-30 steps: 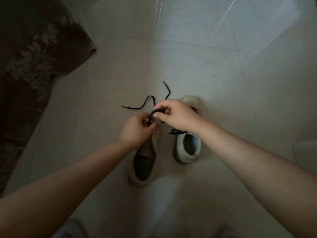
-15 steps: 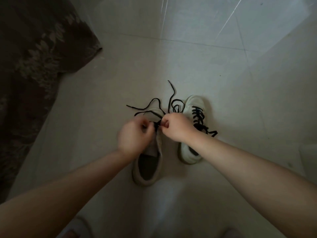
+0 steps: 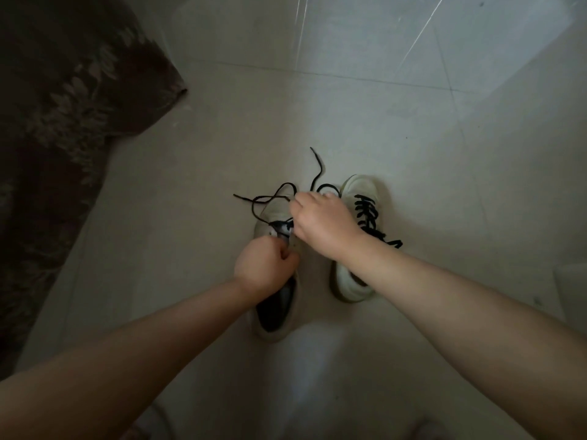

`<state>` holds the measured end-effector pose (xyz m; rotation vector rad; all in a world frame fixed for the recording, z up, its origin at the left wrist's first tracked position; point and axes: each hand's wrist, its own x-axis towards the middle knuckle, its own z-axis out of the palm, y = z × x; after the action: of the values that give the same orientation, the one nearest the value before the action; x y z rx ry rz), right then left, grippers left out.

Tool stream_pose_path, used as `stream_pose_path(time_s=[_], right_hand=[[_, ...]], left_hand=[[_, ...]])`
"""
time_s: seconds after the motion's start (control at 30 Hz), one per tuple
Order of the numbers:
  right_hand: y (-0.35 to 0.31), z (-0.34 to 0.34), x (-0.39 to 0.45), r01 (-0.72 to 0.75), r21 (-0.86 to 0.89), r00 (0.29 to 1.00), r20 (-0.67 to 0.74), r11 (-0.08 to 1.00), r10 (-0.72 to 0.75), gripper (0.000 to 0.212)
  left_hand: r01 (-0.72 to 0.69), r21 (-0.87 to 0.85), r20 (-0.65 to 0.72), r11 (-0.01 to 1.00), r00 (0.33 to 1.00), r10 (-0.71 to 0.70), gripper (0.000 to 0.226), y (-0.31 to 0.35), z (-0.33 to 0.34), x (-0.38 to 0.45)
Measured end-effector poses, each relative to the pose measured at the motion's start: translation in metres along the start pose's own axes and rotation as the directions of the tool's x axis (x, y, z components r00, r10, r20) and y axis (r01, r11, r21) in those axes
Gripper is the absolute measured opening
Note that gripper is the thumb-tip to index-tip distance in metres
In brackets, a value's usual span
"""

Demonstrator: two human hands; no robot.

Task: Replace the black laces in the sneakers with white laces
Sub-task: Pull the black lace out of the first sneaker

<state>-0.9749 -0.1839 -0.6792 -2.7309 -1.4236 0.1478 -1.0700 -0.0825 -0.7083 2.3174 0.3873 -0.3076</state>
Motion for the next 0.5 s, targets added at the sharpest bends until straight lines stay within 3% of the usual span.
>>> stream_pose_path(time_s=[0.07,0.13,0.17,0.3,0.4,0.5], right_hand=[[0.000,0.000,-0.003,-0.148,0.156,0.989,0.038,0.977,0.144,0.016],[0.002,0.002,-0.006,-0.388,0.265,0.916,0.218,0.883,0.337,0.031],[0.002,0.003,-0.009,-0.445,0.299,0.883,0.304,0.844,0.358,0.034],[-0.008,0.009,-0.013,-0.437,0.319,0.875,0.369,0.841,0.315,0.016],[-0.010,0.009,-0.012,-0.492,0.358,0.860,0.341,0.794,0.379,0.020],[-0.008,0.007,-0.011,-0.500,0.278,0.848,0.350,0.820,0.399,0.028]], left_hand=[[0.001,0.008,-0.001,1.000,1.000,-0.001,0.045,-0.002,-0.001,0.001],[0.013,0.014,-0.001,1.000,1.000,-0.013,0.043,-0.004,0.000,0.000],[0.019,0.016,-0.002,1.000,1.000,-0.019,0.043,-0.004,0.000,0.000],[0.019,0.077,-0.006,0.997,1.000,-0.018,0.042,-0.001,-0.001,0.001],[0.004,0.070,0.007,0.998,1.000,-0.005,0.040,-0.002,-0.001,0.001],[0.014,0.046,0.013,0.999,1.000,-0.014,0.037,-0.006,0.000,0.001]])
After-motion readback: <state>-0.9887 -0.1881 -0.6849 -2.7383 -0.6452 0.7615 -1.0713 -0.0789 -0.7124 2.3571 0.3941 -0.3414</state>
